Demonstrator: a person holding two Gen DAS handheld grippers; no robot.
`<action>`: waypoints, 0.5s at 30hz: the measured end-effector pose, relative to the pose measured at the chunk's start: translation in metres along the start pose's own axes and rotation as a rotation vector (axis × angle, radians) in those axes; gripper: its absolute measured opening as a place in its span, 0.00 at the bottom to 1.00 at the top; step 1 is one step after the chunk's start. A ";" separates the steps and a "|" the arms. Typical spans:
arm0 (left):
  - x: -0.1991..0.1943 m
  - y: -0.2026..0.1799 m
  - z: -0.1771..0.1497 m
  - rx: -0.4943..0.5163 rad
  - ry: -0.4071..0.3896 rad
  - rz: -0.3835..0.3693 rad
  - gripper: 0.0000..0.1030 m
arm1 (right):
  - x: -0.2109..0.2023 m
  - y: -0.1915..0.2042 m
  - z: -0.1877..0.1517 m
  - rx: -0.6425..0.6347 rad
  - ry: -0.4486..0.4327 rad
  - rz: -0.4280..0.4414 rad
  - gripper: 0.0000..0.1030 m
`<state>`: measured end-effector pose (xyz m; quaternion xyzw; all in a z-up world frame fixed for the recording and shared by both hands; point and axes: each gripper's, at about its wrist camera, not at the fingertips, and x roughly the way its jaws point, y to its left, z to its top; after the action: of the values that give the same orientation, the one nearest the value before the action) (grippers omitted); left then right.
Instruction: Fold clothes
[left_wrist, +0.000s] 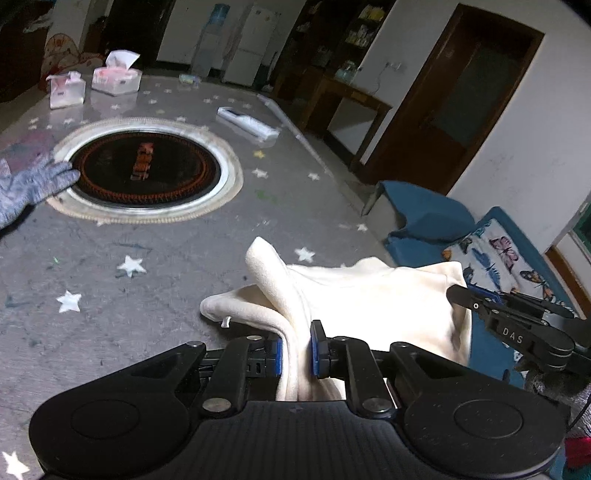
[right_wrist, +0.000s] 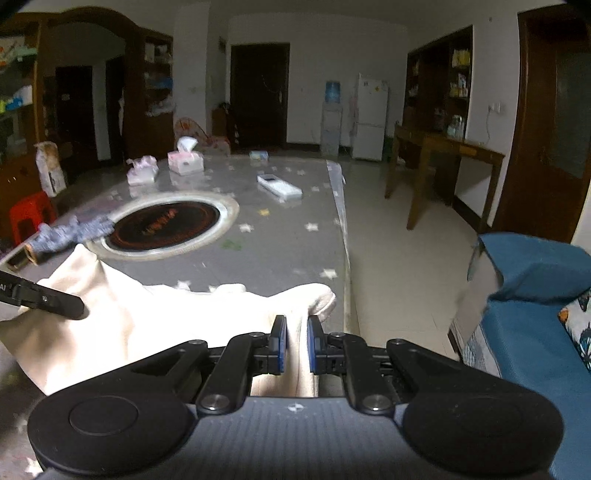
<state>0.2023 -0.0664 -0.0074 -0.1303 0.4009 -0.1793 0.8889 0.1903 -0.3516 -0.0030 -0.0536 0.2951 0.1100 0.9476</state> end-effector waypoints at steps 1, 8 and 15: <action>0.004 0.002 -0.001 -0.005 0.008 0.005 0.15 | 0.006 0.000 -0.002 -0.002 0.013 -0.004 0.10; 0.013 0.010 -0.004 0.002 0.028 0.034 0.19 | 0.027 -0.002 -0.012 0.002 0.066 -0.037 0.12; 0.013 0.013 0.002 0.035 -0.004 0.090 0.37 | 0.034 -0.003 -0.008 0.001 0.068 -0.022 0.15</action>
<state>0.2148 -0.0597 -0.0196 -0.0967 0.4014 -0.1461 0.8990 0.2138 -0.3503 -0.0283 -0.0600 0.3267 0.0977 0.9381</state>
